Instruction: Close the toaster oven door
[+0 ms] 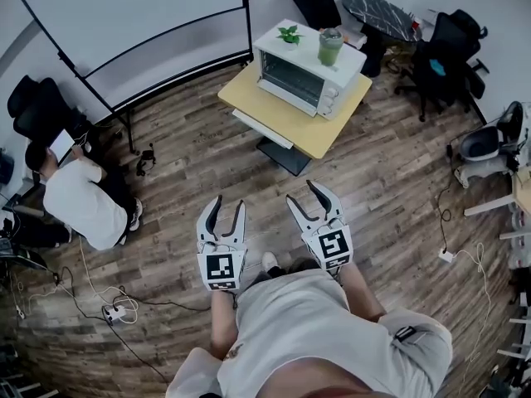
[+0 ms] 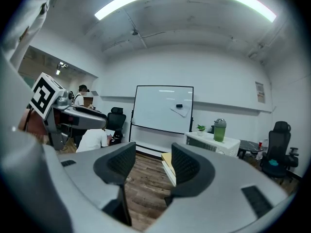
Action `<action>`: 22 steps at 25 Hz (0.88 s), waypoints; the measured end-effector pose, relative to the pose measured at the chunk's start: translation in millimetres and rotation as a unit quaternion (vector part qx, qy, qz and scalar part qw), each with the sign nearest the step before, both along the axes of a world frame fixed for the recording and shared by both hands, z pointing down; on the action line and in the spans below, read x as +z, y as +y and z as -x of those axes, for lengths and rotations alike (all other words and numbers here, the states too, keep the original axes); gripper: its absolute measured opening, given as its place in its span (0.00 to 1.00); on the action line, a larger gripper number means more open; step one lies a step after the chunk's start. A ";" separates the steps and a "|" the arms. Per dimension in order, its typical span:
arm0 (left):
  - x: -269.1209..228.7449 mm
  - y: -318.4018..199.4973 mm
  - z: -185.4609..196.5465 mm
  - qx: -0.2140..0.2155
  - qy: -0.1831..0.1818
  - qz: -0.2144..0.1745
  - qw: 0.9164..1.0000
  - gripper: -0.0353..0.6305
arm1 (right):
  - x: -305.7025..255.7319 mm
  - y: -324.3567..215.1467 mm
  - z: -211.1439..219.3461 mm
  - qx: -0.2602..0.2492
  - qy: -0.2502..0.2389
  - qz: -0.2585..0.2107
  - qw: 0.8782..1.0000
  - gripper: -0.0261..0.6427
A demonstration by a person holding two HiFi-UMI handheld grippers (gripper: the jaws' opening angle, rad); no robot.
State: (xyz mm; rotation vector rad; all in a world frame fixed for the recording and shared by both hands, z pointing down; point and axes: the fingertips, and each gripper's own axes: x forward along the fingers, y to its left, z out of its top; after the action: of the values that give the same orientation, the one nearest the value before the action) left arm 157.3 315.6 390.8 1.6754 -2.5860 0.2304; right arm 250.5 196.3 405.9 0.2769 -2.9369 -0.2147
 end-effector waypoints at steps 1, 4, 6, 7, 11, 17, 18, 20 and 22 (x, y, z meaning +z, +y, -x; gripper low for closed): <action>0.6 -0.1 3.7 0.001 0.001 -0.001 1.000 0.33 | -0.4 1.3 3.2 -0.001 0.000 0.000 1.000 0.39; 2.7 -0.6 12.9 0.004 0.004 -0.001 1.000 0.34 | 1.9 2.2 10.7 0.001 0.005 0.000 1.000 0.39; 3.7 -1.4 18.3 0.005 0.005 -0.002 1.000 0.34 | 4.4 0.7 15.0 0.004 0.010 0.002 1.000 0.39; 4.1 -2.1 21.0 0.006 0.006 -0.002 1.000 0.34 | 4.6 -0.1 17.6 0.005 0.011 0.001 1.000 0.38; 6.0 -5.6 32.5 0.005 0.009 -0.003 1.000 0.34 | 5.5 -4.7 29.1 0.005 0.011 0.000 1.000 0.38; 6.4 -17.0 54.9 0.003 0.008 -0.001 1.000 0.35 | 9.2 -17.0 52.5 0.002 0.016 0.005 1.000 0.38; 6.9 -19.4 59.2 0.002 0.008 -0.001 1.000 0.35 | 10.0 -19.7 56.8 0.002 0.016 0.006 1.000 0.38; 7.5 -25.1 67.9 0.001 0.008 -0.001 1.000 0.35 | 8.1 -25.2 66.9 -0.001 0.012 0.006 1.000 0.38; 7.8 -32.6 76.8 0.001 0.009 -0.001 1.000 0.35 | 6.2 -32.1 77.3 -0.003 0.010 0.006 1.000 0.38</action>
State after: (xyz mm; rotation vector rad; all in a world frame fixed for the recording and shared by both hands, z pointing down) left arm 80.6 283.0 398.5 1.6720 -2.5728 0.2120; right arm 173.1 164.3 412.1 0.2620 -2.9185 -0.2008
